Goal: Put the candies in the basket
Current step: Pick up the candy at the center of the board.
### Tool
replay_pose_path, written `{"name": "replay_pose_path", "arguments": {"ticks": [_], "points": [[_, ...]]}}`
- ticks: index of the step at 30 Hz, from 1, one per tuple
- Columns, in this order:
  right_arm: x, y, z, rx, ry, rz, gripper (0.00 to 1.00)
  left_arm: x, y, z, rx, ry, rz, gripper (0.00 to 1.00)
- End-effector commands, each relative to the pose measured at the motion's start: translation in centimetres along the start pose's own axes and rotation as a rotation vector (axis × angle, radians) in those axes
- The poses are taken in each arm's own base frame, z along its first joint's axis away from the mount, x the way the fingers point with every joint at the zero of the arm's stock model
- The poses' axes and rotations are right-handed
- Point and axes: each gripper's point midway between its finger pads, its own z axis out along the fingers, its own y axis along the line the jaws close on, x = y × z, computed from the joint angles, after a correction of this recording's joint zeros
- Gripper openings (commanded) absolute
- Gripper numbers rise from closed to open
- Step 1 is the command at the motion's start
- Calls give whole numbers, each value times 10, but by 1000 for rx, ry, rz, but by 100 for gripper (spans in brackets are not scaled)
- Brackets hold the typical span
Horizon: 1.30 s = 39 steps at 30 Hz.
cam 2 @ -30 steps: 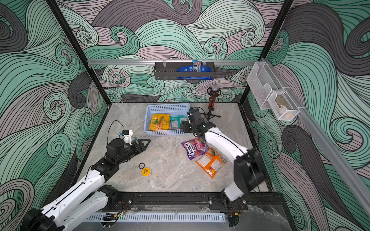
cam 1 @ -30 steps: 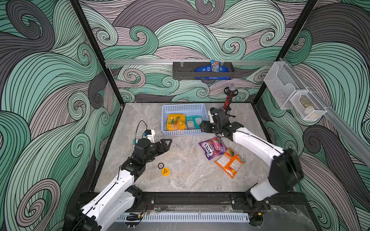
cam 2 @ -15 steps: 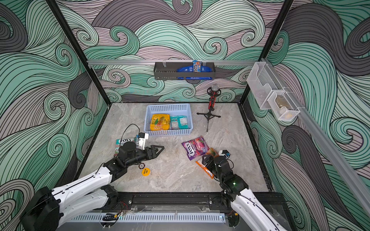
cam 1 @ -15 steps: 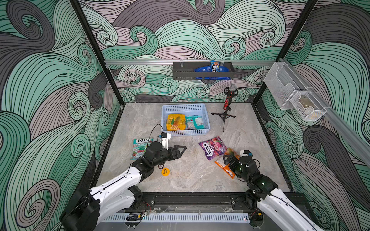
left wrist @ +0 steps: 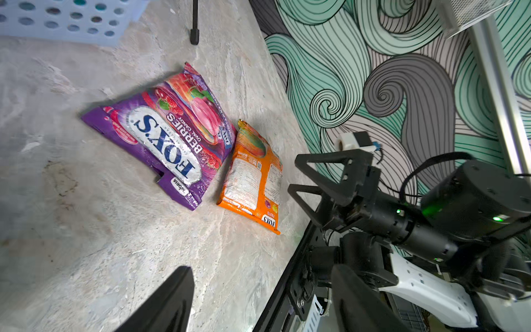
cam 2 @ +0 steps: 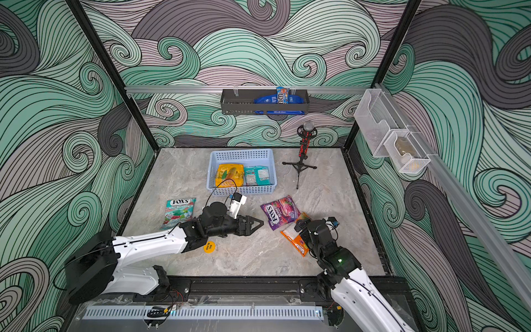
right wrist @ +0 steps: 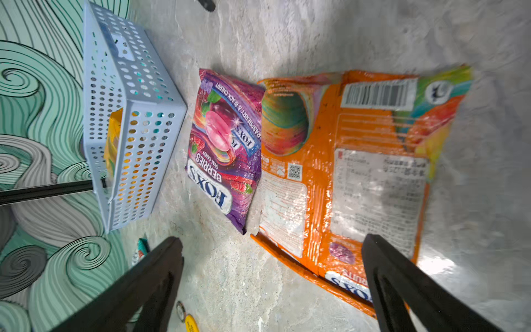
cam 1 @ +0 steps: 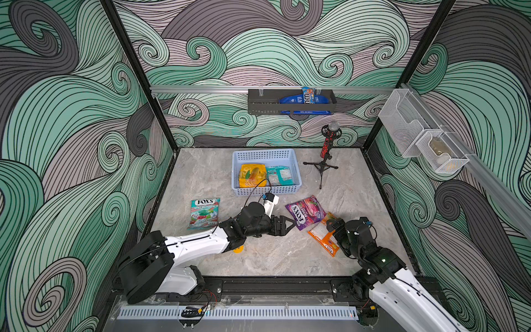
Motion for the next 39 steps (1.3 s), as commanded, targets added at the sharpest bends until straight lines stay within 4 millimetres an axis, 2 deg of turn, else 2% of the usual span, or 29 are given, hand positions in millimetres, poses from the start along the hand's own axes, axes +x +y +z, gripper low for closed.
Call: {"name": "replay_pose_path", "arguments": {"ticks": [1, 5, 8, 11, 14, 17, 22, 26, 28, 30, 33, 39], "points": [[-4, -41, 5, 188, -46, -9, 99, -6, -12, 8, 24, 4, 8, 77], [-5, -58, 11, 256, -74, 15, 100, -6, 1, 7, -51, 10, 8, 77], [-9, -56, 14, 240, -97, 12, 100, -7, 1, 3, -60, 1, 18, 77], [0, -53, 26, 203, -57, 13, 94, -9, 4, -2, -87, -14, 23, 78], [13, -50, 40, 167, -2, 11, 82, -13, 10, -7, -123, -32, 27, 78], [13, -46, 44, 162, -1, -8, 69, -16, 13, -13, -148, -45, 29, 79], [0, -31, 39, 131, -44, -31, 39, -22, 30, -23, -230, -104, -32, 79], [-3, -19, 33, 71, -53, -21, 18, -35, 50, -44, -294, -175, -108, 79], [-7, -12, 29, 40, -62, -28, 17, -43, 63, -59, -329, -236, -140, 79], [-15, 2, 21, 3, -86, -59, 16, -50, 78, -76, -353, -275, -186, 81], [-37, 32, 1, -53, -155, -145, 15, -63, 100, -102, -353, -290, -268, 81], [-82, 111, -47, -141, -258, -321, 7, -82, 139, -154, -470, -366, -358, 81]]}}
